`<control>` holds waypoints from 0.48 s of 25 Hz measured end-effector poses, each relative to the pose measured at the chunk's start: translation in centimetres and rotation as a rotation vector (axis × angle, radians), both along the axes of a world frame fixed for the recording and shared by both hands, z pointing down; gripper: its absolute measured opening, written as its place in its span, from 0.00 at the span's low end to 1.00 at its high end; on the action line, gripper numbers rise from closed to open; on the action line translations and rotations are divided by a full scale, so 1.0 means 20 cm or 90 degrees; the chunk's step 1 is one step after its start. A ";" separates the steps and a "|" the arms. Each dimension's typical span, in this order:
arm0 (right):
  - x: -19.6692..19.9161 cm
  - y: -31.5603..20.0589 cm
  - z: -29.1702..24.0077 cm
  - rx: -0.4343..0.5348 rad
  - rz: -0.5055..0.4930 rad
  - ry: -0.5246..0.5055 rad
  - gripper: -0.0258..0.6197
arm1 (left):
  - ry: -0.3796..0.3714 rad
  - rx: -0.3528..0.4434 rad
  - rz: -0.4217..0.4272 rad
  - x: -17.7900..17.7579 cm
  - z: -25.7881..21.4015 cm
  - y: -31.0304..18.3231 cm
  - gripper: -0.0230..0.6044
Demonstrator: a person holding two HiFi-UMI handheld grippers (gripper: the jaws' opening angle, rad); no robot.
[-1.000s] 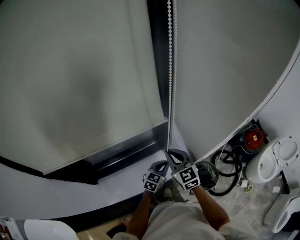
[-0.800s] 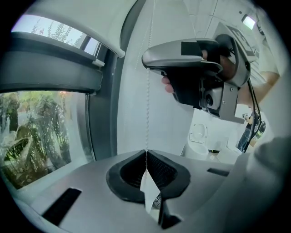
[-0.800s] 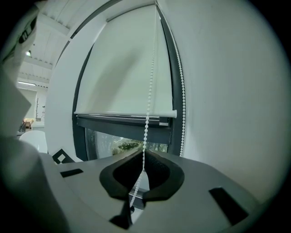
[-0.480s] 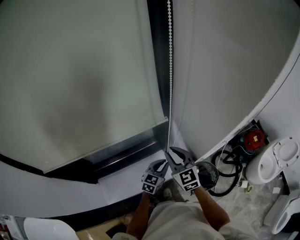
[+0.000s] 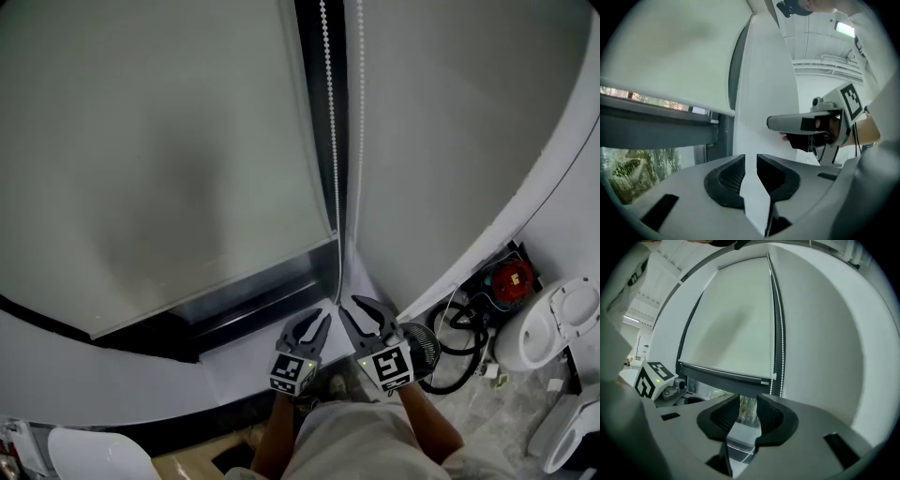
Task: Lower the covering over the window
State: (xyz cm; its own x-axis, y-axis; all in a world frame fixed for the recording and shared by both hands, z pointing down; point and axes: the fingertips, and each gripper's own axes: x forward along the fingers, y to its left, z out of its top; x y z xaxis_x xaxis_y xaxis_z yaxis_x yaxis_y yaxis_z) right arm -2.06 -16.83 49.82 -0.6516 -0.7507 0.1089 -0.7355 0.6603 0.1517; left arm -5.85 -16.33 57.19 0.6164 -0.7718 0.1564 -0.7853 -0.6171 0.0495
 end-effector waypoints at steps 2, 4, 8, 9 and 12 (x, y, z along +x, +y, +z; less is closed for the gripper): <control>0.00 0.02 -0.04 0.009 -0.007 -0.010 0.24 | 0.004 0.025 -0.009 -0.03 -0.10 0.01 0.18; -0.01 0.04 -0.07 0.018 -0.014 -0.018 0.24 | 0.006 0.047 -0.020 -0.06 -0.19 0.03 0.18; -0.03 0.07 -0.10 0.017 -0.028 -0.017 0.23 | 0.013 0.076 -0.040 -0.12 -0.34 0.08 0.18; -0.04 0.08 -0.09 0.020 -0.032 -0.011 0.23 | 0.013 0.081 -0.043 -0.13 -0.36 0.09 0.18; -0.05 0.10 -0.09 0.023 -0.039 -0.004 0.23 | 0.009 0.094 -0.051 -0.14 -0.42 0.12 0.18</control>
